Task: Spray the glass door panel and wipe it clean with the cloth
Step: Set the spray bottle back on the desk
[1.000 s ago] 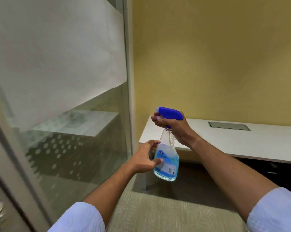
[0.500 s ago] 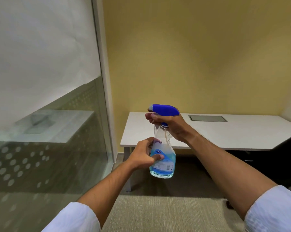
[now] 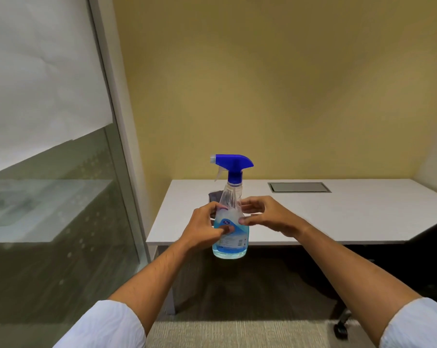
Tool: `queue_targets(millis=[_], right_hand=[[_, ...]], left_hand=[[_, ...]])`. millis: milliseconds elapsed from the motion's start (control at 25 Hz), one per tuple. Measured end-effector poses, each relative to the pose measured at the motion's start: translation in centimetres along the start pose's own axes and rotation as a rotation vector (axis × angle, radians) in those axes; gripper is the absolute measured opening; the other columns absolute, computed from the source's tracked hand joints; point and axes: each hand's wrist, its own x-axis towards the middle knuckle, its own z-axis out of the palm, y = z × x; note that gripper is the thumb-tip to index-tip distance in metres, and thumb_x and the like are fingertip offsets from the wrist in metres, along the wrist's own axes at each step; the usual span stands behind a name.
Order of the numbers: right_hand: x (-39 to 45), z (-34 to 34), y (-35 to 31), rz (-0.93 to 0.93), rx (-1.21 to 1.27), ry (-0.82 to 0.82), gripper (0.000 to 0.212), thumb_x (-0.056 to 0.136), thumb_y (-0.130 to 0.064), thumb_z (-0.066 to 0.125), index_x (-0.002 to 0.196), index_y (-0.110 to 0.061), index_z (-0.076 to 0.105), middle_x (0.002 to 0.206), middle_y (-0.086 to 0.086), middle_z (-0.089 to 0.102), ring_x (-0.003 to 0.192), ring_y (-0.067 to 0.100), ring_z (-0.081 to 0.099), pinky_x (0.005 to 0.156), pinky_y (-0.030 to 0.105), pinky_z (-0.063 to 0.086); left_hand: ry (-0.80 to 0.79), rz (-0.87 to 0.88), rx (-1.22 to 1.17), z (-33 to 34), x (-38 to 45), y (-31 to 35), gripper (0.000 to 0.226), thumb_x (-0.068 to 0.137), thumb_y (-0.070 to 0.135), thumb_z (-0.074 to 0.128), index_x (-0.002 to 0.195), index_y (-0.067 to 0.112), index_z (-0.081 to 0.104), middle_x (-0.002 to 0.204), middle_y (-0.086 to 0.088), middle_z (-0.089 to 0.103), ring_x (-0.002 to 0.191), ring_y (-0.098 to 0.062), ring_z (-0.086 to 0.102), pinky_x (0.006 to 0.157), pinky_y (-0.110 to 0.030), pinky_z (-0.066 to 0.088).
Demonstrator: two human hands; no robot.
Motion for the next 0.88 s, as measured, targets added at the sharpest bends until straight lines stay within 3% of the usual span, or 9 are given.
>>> queue_targets(millis=[160, 280, 680, 880], right_hand=[[2.2, -4.3, 4.0, 0.001, -0.109, 0.011, 0.039, 0.08, -0.016, 0.079, 0.116, -0.018, 0.067, 0.115, -0.001, 0.069, 0.108, 0.015, 0.064, 0.089, 0.03, 0.056], [3.4, -6.2, 6.1, -0.015, -0.135, 0.051, 0.034, 0.079, -0.013, 0.079, 0.111, -0.017, 0.067, 0.108, -0.002, 0.07, 0.101, 0.015, 0.067, 0.078, 0.019, 0.057], [9.4, -13.5, 13.4, 0.083, -0.145, 0.192, 0.036, 0.076, -0.014, 0.083, 0.109, -0.013, 0.069, 0.108, 0.0, 0.071, 0.099, 0.016, 0.067, 0.075, 0.018, 0.057], [13.7, -17.4, 16.9, 0.191, -0.184, 0.212, 0.036, 0.075, -0.017, 0.083, 0.107, -0.015, 0.068, 0.106, -0.002, 0.071, 0.097, 0.016, 0.067, 0.075, 0.019, 0.058]], left_hand=[[0.008, -0.004, 0.019, 3.2, 5.2, -0.2, 0.044, 0.077, 0.019, 0.08, 0.114, 0.018, 0.057, 0.114, 0.001, 0.065, 0.103, -0.02, 0.065, 0.089, -0.036, 0.058], [-0.029, 0.005, 0.007, 5.1, 8.3, -0.5, 0.044, 0.076, 0.02, 0.081, 0.114, 0.018, 0.057, 0.112, 0.004, 0.063, 0.102, -0.018, 0.064, 0.085, -0.029, 0.058], [-0.106, 0.008, -0.026, 10.9, 20.4, -3.5, 0.049, 0.069, 0.025, 0.086, 0.111, 0.014, 0.063, 0.104, 0.003, 0.067, 0.096, -0.016, 0.067, 0.082, -0.026, 0.059], [-0.111, -0.049, -0.057, 13.8, 27.0, -6.6, 0.054, 0.061, 0.037, 0.09, 0.104, 0.014, 0.066, 0.099, 0.002, 0.071, 0.089, -0.015, 0.07, 0.078, -0.028, 0.061]])
